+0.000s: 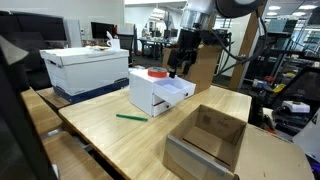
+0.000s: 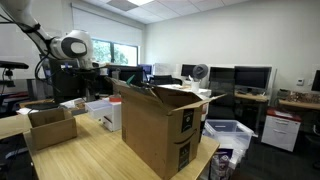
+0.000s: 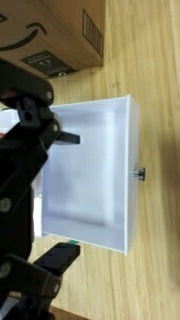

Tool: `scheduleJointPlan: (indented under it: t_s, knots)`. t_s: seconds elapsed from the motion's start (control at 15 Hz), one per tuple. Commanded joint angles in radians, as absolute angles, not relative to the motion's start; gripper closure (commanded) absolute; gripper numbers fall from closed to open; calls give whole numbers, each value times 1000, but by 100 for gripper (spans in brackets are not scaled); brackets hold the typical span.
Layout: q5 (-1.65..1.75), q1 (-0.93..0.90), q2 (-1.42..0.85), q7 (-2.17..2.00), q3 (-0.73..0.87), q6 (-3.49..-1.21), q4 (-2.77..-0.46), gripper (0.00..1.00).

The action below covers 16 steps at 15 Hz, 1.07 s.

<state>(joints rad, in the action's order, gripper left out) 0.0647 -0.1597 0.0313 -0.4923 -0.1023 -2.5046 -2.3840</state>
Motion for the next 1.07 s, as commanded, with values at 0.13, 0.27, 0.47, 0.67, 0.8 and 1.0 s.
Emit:
scheduleJointPlan:
  t_s: [0.13,0.27,0.47,0.67,0.8,1.0]
  knots:
    - [105,-149,-98,-392,-106,-2487,-2229,0]
    - [108,-152,-133,-365,-103,-2485,-2185,0]
    - [117,-157,-169,-340,-96,-2483,-2131,0]
    - [125,-160,-205,-318,-89,-2486,-2083,0]
    - [117,-159,-226,-300,-88,-2489,-2057,0]
    - [115,-160,-257,-280,-82,-2493,-2021,0]
